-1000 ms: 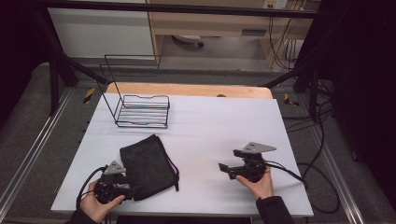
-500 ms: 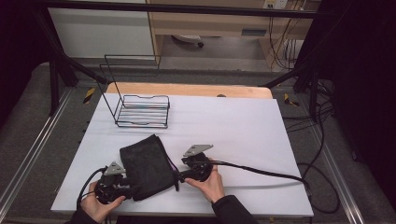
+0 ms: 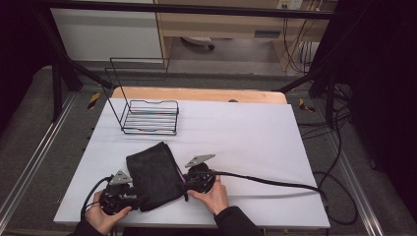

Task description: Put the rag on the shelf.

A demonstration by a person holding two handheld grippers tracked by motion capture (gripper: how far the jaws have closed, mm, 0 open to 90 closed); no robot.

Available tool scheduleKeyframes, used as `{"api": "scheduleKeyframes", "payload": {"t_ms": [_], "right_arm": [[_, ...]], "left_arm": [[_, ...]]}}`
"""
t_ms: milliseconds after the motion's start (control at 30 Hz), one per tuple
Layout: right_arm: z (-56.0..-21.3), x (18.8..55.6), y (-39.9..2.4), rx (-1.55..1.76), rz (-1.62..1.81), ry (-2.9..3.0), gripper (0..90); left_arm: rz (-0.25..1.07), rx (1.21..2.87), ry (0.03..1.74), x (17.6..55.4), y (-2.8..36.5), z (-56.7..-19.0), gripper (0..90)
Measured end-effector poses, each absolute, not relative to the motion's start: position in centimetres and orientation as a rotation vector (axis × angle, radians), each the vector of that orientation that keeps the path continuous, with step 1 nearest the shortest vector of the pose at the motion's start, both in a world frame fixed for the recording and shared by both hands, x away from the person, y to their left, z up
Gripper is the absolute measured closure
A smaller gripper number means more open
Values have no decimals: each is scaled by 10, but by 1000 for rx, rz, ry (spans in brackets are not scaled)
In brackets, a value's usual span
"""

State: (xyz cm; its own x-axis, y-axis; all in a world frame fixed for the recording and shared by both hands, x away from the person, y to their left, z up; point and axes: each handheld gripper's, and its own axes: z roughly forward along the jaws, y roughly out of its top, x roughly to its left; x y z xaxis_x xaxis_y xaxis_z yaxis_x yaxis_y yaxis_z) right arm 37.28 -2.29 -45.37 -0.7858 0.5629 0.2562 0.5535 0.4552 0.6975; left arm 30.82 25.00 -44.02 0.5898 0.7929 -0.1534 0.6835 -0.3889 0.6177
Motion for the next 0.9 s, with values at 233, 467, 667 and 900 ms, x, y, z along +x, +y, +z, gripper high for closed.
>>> {"api": "scheduleKeyframes", "payload": {"t_ms": [233,467,667,900], "right_arm": [[-452,372,-23,1095,1300,2700,789],[-448,365,-24,1128,1294,2690,783],[-431,406,-25,1056,1429,2511,446],[-443,461,17,1053,1380,2480,419]], "left_arm": [[212,2167,1157,309,252,-440,476],[195,2164,1161,308,252,-440,539],[194,2167,1159,308,252,-440,554],[206,2172,1142,308,252,-441,553]]}}
